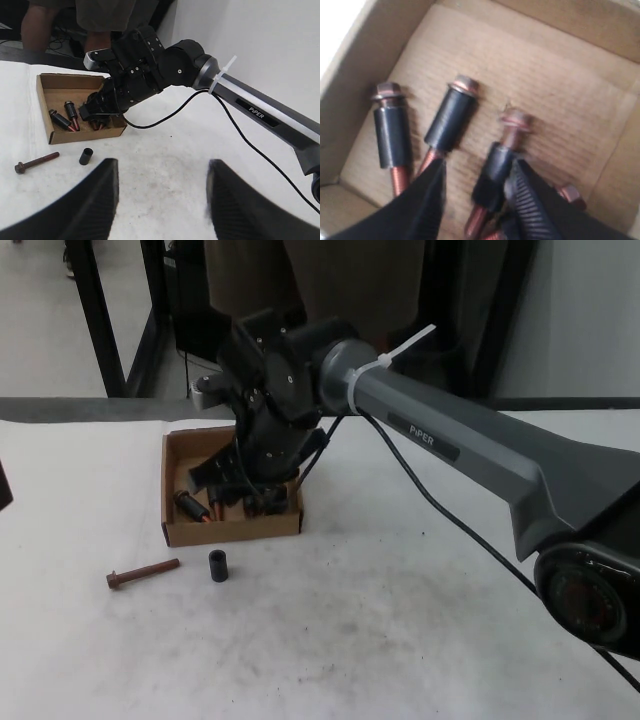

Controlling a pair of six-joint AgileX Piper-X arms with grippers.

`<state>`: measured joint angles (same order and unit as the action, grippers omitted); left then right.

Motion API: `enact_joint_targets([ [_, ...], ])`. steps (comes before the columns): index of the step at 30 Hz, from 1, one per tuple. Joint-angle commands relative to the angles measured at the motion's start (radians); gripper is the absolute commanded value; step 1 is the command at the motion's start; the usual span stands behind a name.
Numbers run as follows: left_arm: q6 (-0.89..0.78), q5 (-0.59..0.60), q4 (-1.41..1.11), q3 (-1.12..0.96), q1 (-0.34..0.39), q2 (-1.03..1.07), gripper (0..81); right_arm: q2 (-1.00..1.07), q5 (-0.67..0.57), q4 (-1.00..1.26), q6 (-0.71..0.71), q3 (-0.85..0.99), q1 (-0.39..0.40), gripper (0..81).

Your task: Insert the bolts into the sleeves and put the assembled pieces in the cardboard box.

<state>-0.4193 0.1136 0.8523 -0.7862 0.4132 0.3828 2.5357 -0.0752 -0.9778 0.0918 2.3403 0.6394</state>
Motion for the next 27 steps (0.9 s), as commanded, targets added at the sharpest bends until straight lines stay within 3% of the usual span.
enact_joint_targets([
  [1, 0.001, 0.009, 0.000, -0.016, 0.004, -0.006, 49.9, -0.033, 0.010, -0.102, -0.016, 0.039, -0.005, 41.7],
  [13, 0.045, 0.009, -0.001, -0.016, 0.004, -0.006, 49.9, -0.150, 0.010, -0.350, -0.062, 0.177, 0.011, 41.5],
  [21, 0.088, -0.024, 0.069, -0.016, 0.004, -0.006, 49.9, -0.189, 0.010, -0.534, -0.128, 0.177, 0.063, 26.5],
  [27, 0.091, -0.045, 0.115, -0.016, 0.004, -0.006, 49.9, -0.190, -0.017, -0.561, -0.122, 0.177, 0.122, 22.4],
])
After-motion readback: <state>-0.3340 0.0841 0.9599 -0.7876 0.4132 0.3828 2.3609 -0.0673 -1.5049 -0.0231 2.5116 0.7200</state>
